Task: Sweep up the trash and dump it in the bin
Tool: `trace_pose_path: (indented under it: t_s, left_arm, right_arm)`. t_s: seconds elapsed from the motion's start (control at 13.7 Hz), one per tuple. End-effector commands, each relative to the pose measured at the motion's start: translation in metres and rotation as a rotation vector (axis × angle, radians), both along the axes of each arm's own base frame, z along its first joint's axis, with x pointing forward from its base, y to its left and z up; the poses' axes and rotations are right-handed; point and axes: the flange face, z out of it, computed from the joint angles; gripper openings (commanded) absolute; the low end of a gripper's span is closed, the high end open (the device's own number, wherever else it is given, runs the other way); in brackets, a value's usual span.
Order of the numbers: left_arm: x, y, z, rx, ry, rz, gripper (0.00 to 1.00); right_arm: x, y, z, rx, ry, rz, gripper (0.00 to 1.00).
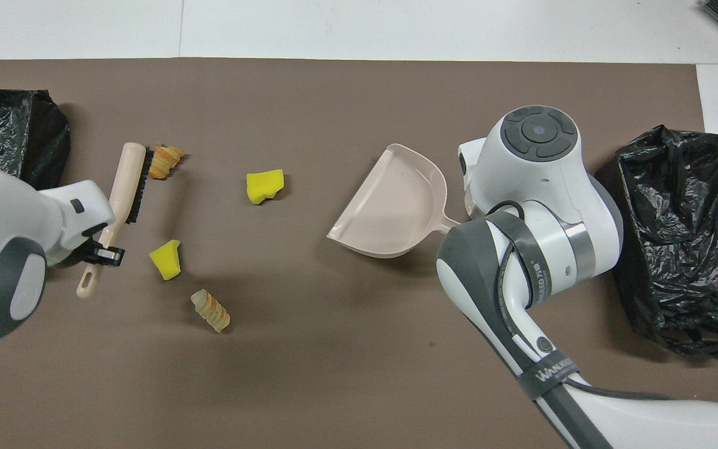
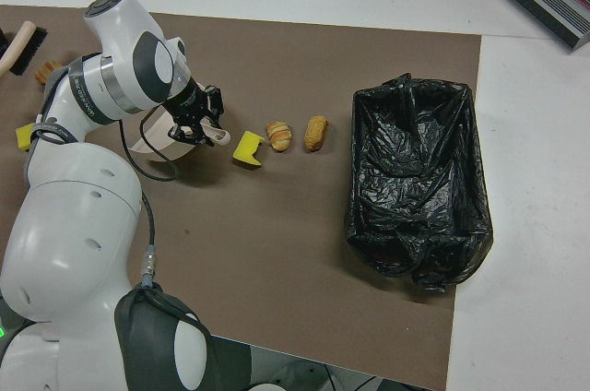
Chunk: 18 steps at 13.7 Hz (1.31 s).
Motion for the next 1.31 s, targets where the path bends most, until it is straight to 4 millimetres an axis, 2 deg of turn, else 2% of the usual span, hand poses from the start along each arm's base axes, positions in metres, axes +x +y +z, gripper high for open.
trace_pose_path:
  t_s: [0.0,0.07,0.22,0.44,0.58,0.73,0.8,0.95,1.09,1.24]
  left_arm:
    - [0.036,0.022,-0.019,0.026,-0.023,-0.091,0.00]
    - [0.044,0.027,-0.021,0.046,-0.011,-0.143,0.00]
    - [0.038,0.032,-0.028,0.078,0.036,-0.232,0.00]
    - [0.013,0.036,-0.038,0.069,0.170,-0.296,0.00]
    - [-0.009,0.026,-0.032,0.065,0.239,-0.304,0.00]
    - [-0.031,0.000,-0.021,0.068,0.314,-0.331,0.00]
    - [-0.045,-0.017,-0.020,0.072,0.372,-0.347,0.00]
    - [-0.072,-0.039,-0.016,0.084,0.415,-0.332,0.00]
    - [-0.105,-0.076,-0.018,0.110,0.411,-0.295,0.00]
    - [-0.120,-0.116,-0.019,0.137,0.388,-0.241,0.00]
  right_arm:
    - [-0.005,-0.004,-0.006,-0.028,-0.031,0.158,0.00]
    - [-0.003,-0.003,-0.011,-0.035,-0.031,0.206,0.00]
    - [0.001,-0.002,-0.011,-0.033,-0.030,0.341,0.00]
    - [-0.001,0.002,-0.011,-0.028,-0.020,0.374,0.00]
    - [-0.001,0.003,-0.011,-0.029,-0.019,0.372,0.00]
    - [-0.002,0.002,-0.010,-0.030,-0.018,0.369,0.00]
    - [-0.003,0.003,-0.010,-0.029,-0.018,0.370,0.00]
    - [-0.004,0.003,-0.012,-0.028,-0.021,0.370,0.00]
    - [-0.005,0.002,-0.013,-0.027,-0.022,0.371,0.00]
    - [-0.006,0.002,-0.014,-0.028,-0.020,0.370,0.00]
